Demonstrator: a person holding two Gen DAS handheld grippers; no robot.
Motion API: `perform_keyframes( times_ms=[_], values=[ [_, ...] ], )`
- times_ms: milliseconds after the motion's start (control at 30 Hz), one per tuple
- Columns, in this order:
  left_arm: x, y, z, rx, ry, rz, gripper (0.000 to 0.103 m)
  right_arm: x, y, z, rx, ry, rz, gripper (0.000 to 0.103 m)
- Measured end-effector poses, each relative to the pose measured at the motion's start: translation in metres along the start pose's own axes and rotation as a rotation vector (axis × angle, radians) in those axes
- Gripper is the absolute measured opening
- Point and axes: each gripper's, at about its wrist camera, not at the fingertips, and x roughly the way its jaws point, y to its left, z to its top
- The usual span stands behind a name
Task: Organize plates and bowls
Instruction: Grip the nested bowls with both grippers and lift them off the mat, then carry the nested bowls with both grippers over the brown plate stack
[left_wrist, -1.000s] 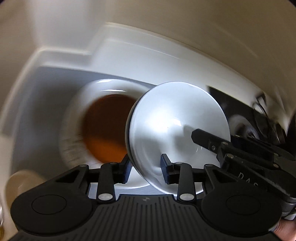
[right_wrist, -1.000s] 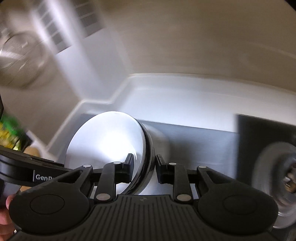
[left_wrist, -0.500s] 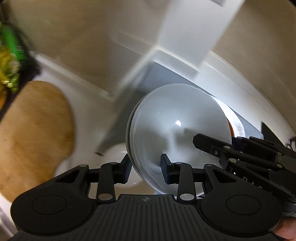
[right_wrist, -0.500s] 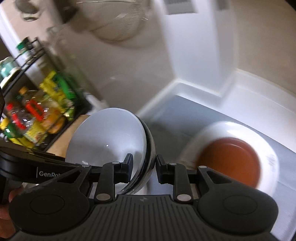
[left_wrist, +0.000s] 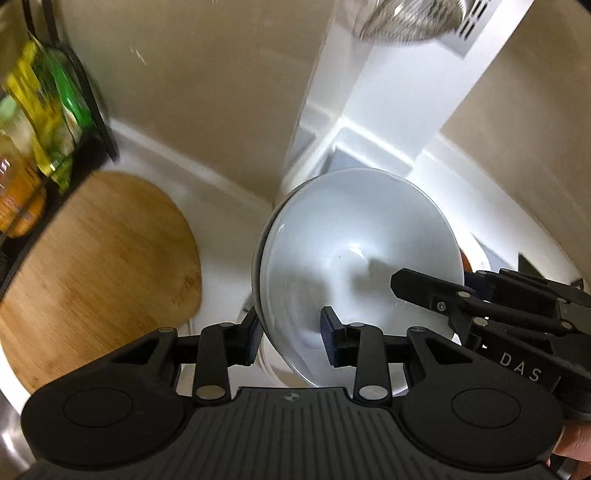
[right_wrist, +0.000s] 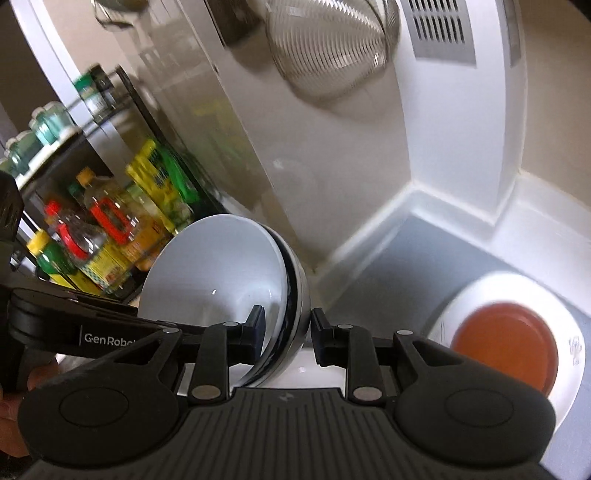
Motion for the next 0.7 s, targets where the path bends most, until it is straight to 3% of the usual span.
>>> perform_keyframes(
  times_ms=[300, 700],
  values=[
    [0.054, 0.023, -0.010, 0.043, 0.124, -0.070, 0.035, 0.031, -0.003, -0.040, 0.069, 0.102, -0.082, 0.029],
    [0.085, 0.019, -0.017, 0.152, 0.170, -0.115, 0.034, 0.047, -0.012, -0.081, 0.143, 0.185, -0.160, 0.029]
  ],
)
